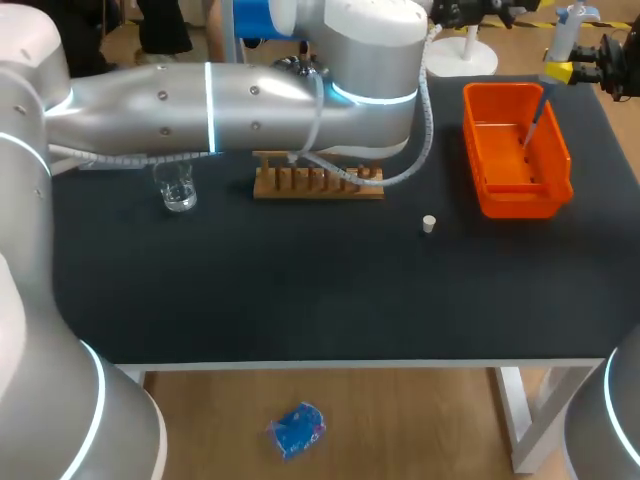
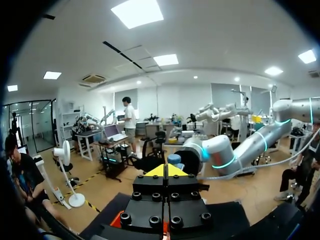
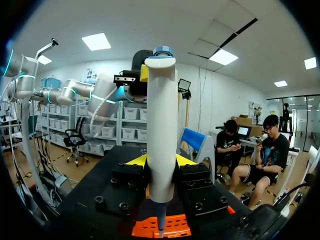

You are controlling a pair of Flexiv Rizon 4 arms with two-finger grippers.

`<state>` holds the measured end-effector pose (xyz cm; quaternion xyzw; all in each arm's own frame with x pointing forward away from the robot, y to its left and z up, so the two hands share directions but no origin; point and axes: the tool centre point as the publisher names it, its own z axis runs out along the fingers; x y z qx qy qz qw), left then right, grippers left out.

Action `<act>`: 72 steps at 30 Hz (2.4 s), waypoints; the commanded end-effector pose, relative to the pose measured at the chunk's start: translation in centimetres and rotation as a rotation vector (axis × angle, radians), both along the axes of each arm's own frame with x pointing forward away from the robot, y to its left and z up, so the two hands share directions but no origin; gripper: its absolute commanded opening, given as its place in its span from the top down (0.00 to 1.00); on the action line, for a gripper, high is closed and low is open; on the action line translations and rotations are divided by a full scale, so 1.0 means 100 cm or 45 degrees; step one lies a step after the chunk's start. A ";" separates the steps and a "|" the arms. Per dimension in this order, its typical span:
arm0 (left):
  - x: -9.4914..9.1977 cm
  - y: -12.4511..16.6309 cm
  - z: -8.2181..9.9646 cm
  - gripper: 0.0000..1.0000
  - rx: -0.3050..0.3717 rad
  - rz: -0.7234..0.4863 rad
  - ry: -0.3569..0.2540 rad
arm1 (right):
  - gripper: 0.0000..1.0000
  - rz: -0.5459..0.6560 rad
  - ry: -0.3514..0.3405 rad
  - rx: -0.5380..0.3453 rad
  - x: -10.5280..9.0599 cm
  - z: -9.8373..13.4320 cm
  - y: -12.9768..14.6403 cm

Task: Invert the test tube, pick up the pipette, mount the tip to pipette, aspirate from beaker and dispense into the tube, eject the tip, return the pipette, and cap with the stopper.

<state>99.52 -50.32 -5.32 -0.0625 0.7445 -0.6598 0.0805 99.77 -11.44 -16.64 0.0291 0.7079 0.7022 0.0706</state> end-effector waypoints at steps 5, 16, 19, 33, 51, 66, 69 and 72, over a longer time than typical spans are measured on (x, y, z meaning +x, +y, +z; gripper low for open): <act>0.004 -0.016 -0.009 1.00 -0.400 -0.046 -0.065 | 1.00 0.006 0.000 -0.001 0.001 0.000 -0.001; 0.004 -0.018 -0.011 1.00 -0.468 -0.063 -0.079 | 1.00 0.006 0.000 -0.001 0.001 0.000 -0.001; 0.005 -0.017 -0.012 1.00 -0.442 -0.029 -0.071 | 1.00 0.006 0.000 -0.001 0.001 0.000 -0.001; 0.005 -0.017 -0.012 1.00 -0.442 -0.029 -0.071 | 1.00 0.006 0.000 -0.001 0.001 0.000 -0.001; 0.000 -0.016 -0.015 1.00 -0.485 -0.054 -0.072 | 1.00 0.006 0.000 -0.001 0.001 0.000 -0.001; -0.003 -0.021 -0.022 1.00 -0.468 -0.062 -0.041 | 1.00 0.006 0.000 -0.001 0.001 0.000 -0.001; -0.002 -0.022 -0.023 1.00 -0.461 -0.061 -0.037 | 1.00 0.006 0.000 -0.001 0.001 0.000 -0.001; -0.001 -0.023 -0.024 1.00 -0.451 -0.057 -0.033 | 1.00 0.006 0.000 -0.001 0.001 0.000 -0.001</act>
